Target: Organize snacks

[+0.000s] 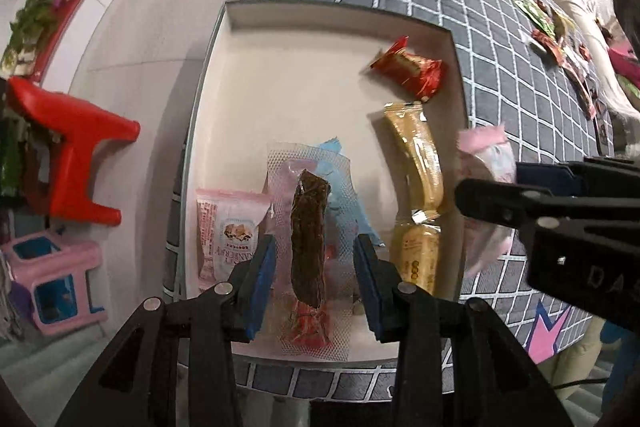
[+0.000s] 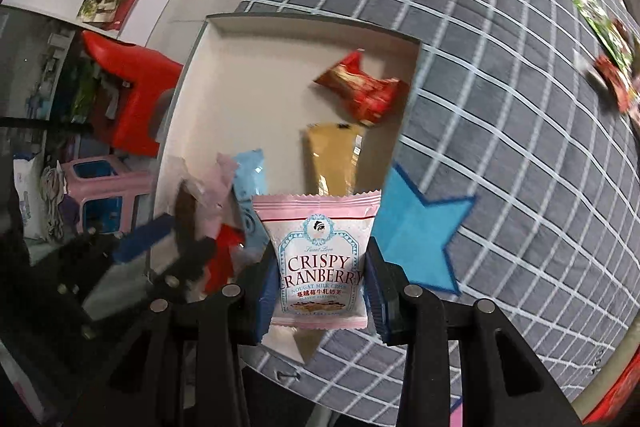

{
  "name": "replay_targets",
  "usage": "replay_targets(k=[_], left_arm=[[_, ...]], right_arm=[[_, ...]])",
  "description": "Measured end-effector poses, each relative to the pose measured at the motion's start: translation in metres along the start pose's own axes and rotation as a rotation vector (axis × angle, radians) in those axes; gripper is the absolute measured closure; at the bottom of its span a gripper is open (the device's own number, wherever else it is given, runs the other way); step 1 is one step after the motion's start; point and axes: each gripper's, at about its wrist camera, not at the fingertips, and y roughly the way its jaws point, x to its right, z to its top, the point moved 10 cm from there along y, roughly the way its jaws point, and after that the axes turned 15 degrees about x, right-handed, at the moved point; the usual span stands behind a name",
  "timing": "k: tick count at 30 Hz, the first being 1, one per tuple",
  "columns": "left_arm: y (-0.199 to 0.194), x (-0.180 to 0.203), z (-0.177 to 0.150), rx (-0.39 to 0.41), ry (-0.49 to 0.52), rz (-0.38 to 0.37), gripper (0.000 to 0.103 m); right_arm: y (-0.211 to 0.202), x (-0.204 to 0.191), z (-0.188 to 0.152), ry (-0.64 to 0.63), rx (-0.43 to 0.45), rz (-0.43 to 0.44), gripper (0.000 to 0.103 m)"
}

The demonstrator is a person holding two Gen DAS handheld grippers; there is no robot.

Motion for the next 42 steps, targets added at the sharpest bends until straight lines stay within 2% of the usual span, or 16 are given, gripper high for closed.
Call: replay_targets(k=[5,6,8,10,12,15,18,22,23,25,29,30,31,33,39,42], left_arm=[[0.007,-0.002,-0.004,-0.015,-0.012,-0.006,0.056],[0.007,-0.002,-0.005,-0.017,-0.017,-0.015,0.053],[0.005,-0.004,-0.005,-0.012,-0.034,-0.029,0.033],[0.001,-0.005,-0.002,0.006,-0.045,-0.032,0.025],[-0.003,-0.006,-0.001,0.016,-0.050,-0.029,0.023],[-0.004,-0.003,-0.004,-0.012,-0.051,-0.052,0.022],[-0.008,0.001,-0.007,-0.011,-0.022,-0.042,0.019],[-0.013,0.000,-0.009,0.006,0.023,0.006,0.004],[-0.015,0.000,-0.009,0.016,0.023,0.006,0.000],[-0.022,0.000,-0.005,0.058,0.028,0.009,0.000],[-0.037,-0.003,0.005,0.118,0.075,0.086,0.000],[-0.040,-0.001,0.005,0.113,0.068,0.064,0.000],[-0.041,0.000,0.006,0.102,0.053,0.041,0.000],[-0.044,0.003,0.006,0.063,0.004,-0.013,0.000],[-0.061,-0.004,0.004,0.039,0.024,0.080,0.000],[-0.076,-0.003,0.003,0.051,0.063,0.070,0.000]], right_arm=[[0.017,-0.010,-0.001,0.005,-0.036,-0.006,0.062],[0.019,-0.011,-0.002,0.003,-0.042,-0.010,0.062],[0.021,-0.013,-0.004,0.003,-0.050,-0.012,0.062],[0.022,-0.014,-0.005,0.006,-0.056,-0.009,0.062],[0.022,-0.015,-0.006,0.008,-0.058,-0.005,0.061],[0.021,-0.019,-0.006,0.002,-0.049,-0.006,0.052],[0.014,-0.016,-0.006,-0.005,-0.043,-0.007,0.051],[0.005,-0.009,-0.007,0.005,-0.033,-0.020,0.050],[0.003,-0.006,-0.007,0.012,-0.031,-0.025,0.039],[-0.003,0.000,-0.007,0.023,-0.016,-0.039,0.010],[-0.018,0.007,-0.006,0.024,0.009,-0.059,0.009],[-0.022,0.010,-0.007,0.022,0.015,-0.068,0.008],[-0.026,0.011,-0.007,0.022,0.023,-0.077,0.000],[-0.034,0.014,-0.007,0.024,0.039,-0.084,0.000],[-0.056,0.010,-0.009,0.031,0.073,-0.085,0.000],[-0.066,0.008,-0.014,0.023,0.064,-0.077,0.000]])
